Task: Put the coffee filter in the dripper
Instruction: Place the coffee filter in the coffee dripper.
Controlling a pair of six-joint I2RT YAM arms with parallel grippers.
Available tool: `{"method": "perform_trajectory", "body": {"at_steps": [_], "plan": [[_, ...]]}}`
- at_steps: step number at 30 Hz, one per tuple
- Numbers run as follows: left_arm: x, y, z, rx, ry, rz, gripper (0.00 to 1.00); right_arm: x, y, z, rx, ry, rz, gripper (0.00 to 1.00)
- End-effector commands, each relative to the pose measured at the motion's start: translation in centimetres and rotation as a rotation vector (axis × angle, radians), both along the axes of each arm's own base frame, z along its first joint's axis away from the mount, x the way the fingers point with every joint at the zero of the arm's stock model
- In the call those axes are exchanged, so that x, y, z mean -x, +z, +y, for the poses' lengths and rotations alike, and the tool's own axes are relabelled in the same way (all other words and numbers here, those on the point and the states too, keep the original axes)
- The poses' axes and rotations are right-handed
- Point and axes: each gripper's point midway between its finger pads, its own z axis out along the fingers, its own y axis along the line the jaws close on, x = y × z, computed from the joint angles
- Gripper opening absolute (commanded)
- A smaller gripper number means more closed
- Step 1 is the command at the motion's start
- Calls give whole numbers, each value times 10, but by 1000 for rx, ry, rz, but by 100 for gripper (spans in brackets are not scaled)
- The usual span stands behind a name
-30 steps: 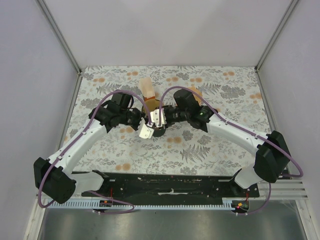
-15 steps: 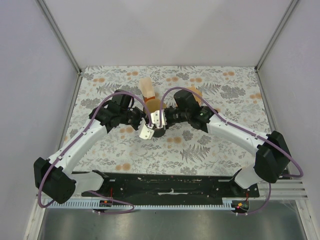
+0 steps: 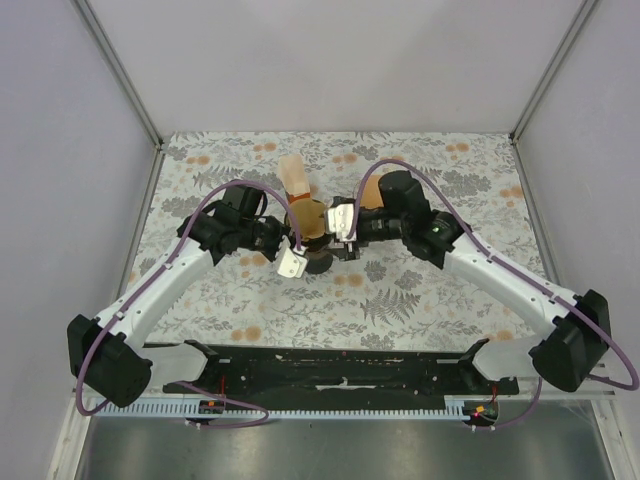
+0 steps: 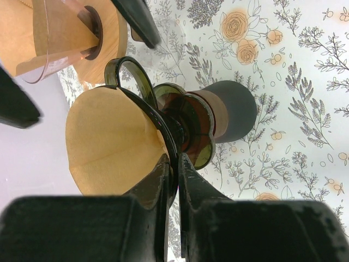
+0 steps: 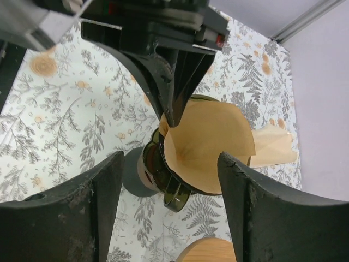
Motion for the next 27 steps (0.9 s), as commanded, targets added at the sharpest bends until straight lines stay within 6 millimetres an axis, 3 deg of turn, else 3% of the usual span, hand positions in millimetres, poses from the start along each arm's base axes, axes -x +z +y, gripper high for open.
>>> {"method": "perform_trajectory", "body": {"at_steps": [1, 3, 6, 9, 10, 12, 17, 23, 27], "plan": [[6, 15, -4, 42, -19, 7, 2, 13, 39, -3, -133, -22, 185, 81], [6, 15, -3, 36, -25, 0, 2, 2, 51, -6, -184, -91, 274, 82], [7, 13, -3, 32, -34, -1, 2, -32, 67, -12, -276, -317, 439, 81], [7, 14, -4, 34, -38, -2, 2, -66, 68, -15, -270, -558, 595, 77], [8, 14, -4, 35, -39, 0, 2, -74, 61, -15, -244, -614, 637, 76], [7, 16, -4, 35, -40, -7, 2, -85, 49, -12, -197, -669, 677, 89], [9, 15, -4, 30, -46, -4, 2, -97, 19, -6, -81, -732, 707, 89], [8, 12, -4, 25, -48, 1, 2, -100, -17, 9, 48, -718, 694, 78], [8, 12, -4, 24, -51, -1, 2, -101, -33, 14, 79, -710, 720, 61]]}}
